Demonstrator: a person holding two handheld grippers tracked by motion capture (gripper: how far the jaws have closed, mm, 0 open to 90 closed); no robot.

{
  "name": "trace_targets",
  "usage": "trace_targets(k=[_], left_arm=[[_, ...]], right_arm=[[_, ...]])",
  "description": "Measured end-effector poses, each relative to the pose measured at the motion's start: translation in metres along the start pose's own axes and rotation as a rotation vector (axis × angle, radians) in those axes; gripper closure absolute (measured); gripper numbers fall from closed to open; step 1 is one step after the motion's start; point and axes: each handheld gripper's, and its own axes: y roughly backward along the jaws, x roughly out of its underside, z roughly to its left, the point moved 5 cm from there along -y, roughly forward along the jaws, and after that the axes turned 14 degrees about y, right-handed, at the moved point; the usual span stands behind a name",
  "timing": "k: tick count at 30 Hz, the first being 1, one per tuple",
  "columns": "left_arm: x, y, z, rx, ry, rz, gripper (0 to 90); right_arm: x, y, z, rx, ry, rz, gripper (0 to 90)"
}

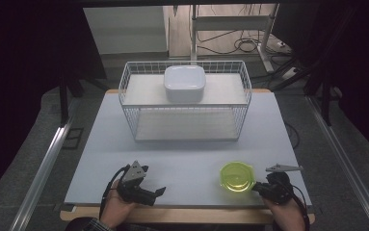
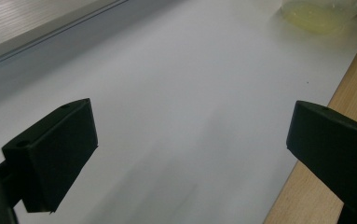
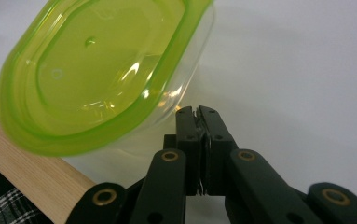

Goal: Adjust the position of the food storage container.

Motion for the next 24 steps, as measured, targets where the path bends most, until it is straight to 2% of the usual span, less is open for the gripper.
trace_targets(k=[9,15,24], left_arm=[[0.001,-0.001,0.0,0.0,-0.004,0.008,1.6],[0.001,-0.002,-0.001,-0.001,-0.005,0.011,1.7],[0.001,-0.003,0.0,-0.003,-0.003,0.014,1.7]], right_arm=[[-0.014,-0.017,0.011,-0.034,0.041,-0.001,86.5],[-0.022,-0.029,0.019,-0.083,0.066,0.0,86.5],[-0.041,-0.052,0.045,-0.166,0.112,-0.003,86.3]])
